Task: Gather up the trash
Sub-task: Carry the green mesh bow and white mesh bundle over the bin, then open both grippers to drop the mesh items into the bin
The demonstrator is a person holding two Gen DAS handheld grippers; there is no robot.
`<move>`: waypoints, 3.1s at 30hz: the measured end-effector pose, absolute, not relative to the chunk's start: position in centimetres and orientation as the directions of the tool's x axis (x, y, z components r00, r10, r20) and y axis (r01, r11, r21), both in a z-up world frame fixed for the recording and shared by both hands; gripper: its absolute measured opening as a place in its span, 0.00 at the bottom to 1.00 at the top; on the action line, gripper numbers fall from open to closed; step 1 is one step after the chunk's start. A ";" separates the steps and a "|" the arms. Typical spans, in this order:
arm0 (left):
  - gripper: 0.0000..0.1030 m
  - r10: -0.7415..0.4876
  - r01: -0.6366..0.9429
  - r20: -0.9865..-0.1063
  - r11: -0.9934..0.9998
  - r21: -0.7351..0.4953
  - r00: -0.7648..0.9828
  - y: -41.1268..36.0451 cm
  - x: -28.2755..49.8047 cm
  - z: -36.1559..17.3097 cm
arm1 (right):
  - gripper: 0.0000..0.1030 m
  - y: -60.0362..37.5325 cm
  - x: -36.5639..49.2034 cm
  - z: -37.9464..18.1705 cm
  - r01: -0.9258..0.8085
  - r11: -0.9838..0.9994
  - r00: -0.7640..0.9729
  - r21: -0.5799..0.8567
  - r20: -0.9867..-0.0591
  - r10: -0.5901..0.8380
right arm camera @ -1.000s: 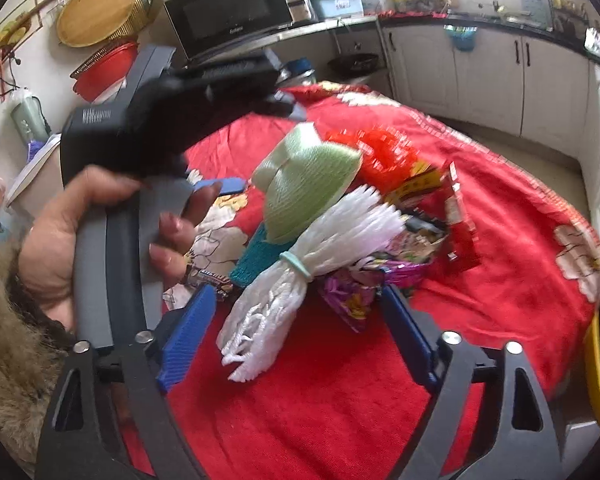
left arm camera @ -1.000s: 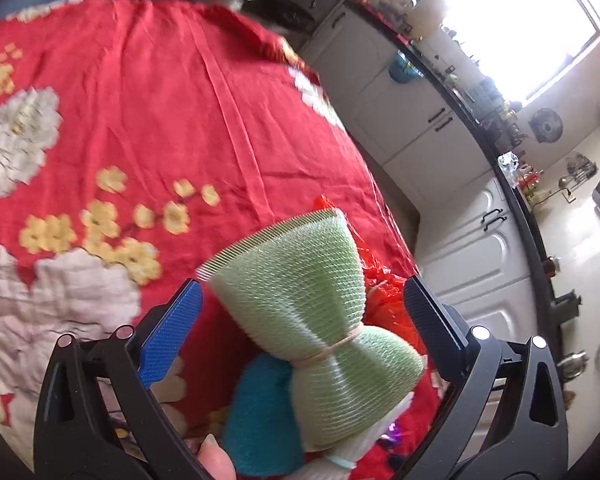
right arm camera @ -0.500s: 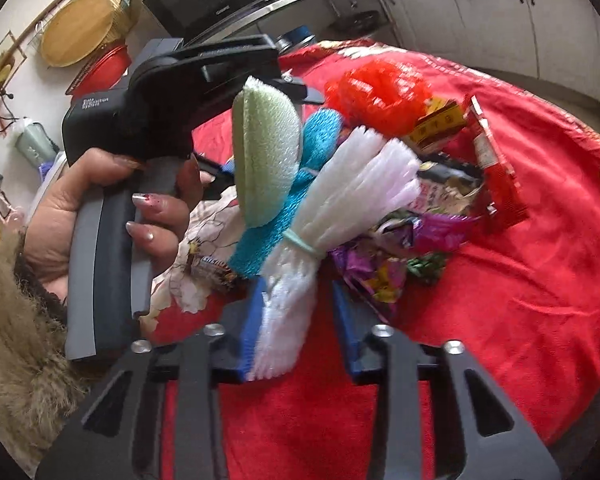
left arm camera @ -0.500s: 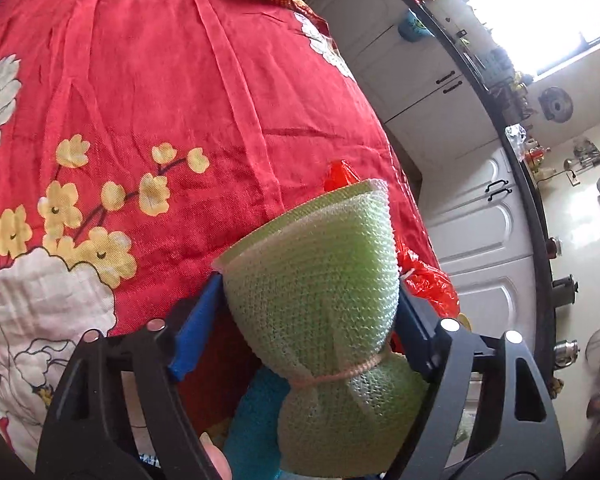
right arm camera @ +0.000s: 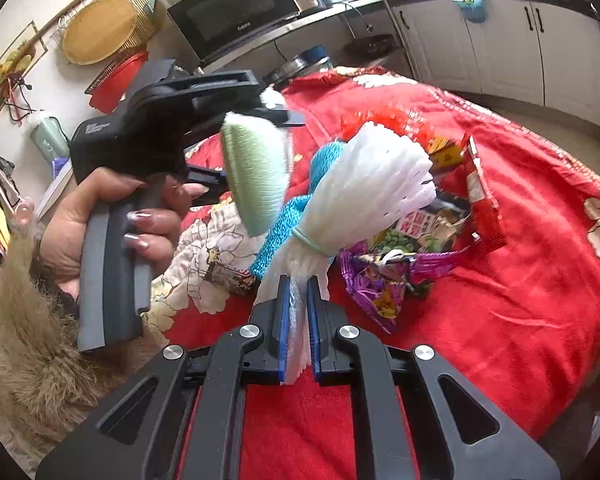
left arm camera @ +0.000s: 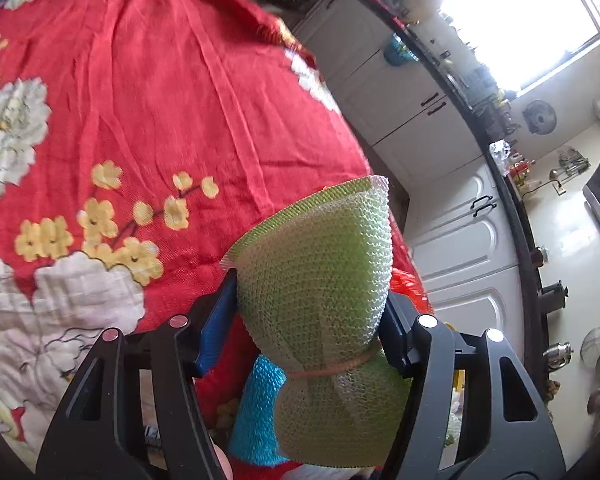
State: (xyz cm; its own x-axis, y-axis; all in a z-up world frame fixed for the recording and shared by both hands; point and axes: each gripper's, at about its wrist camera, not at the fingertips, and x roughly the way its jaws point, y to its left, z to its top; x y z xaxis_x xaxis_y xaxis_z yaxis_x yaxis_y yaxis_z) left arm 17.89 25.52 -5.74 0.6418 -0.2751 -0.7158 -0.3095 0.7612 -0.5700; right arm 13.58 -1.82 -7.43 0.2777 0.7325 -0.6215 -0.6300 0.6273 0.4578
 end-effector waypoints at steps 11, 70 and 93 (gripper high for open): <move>0.53 -0.202 -0.237 -0.649 0.819 -0.523 0.733 23.7 15.4 -0.1 | 0.08 -5.0 13.4 -4.5 -0.642 0.644 0.372 0.415 -0.566 0.736; 0.53 -0.418 0.239 -0.592 0.902 -0.359 0.689 -4.5 20.4 2.0 | 0.08 -30.7 15.4 -2.7 -0.150 0.942 0.817 0.301 -0.499 0.290; 0.54 -0.465 0.323 -0.687 0.885 -0.335 0.559 -13.9 24.1 -4.4 | 0.09 -35.2 18.8 -10.0 -0.001 0.963 0.714 0.270 -0.674 0.189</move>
